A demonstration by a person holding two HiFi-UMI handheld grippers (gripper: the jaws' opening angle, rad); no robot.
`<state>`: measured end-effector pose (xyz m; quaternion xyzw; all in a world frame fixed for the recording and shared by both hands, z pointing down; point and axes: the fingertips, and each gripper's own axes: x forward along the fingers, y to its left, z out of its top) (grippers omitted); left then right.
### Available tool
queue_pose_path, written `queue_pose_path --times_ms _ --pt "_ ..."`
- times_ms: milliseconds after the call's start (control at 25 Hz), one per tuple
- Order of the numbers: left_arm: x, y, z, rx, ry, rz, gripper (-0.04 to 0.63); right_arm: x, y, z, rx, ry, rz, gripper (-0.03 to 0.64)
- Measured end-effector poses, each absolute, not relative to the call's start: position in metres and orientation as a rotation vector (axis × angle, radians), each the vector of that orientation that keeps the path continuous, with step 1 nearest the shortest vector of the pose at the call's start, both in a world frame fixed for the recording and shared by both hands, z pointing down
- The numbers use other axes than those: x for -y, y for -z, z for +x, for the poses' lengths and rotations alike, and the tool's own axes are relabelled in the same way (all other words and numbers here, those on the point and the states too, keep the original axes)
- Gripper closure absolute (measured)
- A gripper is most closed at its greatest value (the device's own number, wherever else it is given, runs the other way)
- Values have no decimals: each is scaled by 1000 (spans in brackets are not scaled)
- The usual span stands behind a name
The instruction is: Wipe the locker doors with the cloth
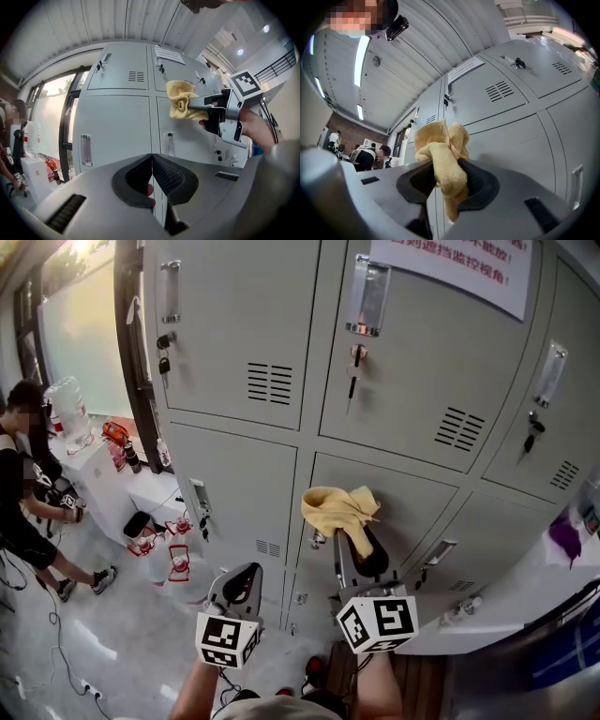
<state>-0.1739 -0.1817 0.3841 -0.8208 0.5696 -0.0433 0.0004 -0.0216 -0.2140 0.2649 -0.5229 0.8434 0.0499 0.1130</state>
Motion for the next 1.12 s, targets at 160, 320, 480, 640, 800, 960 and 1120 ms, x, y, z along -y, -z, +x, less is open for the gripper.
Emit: queue_pose_path --times_ms 160,320,480,640,800,960,1120 --pt "187 -384 -181 -1831 135 -2554 572 232 -262 -30 -2485 -126 -1509 489" --pt "192 -384 -185 -1867 132 -2531 572 247 -258 -36 -2485 -128 -1478 489" --pt "197 -384 -188 -1902 129 -2509 572 259 -254 -42 -2503 -125 -1442 489" --pt "201 -386 -192 -1938 136 -2491 572 268 -254 -43 -2507 -117 -1429 489" --pt "203 -389 -193 -1955 144 -2485 572 269 -252 -42 -2507 -132 -1413 489" --pt "204 -389 -185 -1939 145 -2498 572 268 -251 -33 -2497 -152 -1431 489" --pt "204 -391 -174 -1909 148 -2523 572 265 -251 -18 -2484 -180 -1478 489"
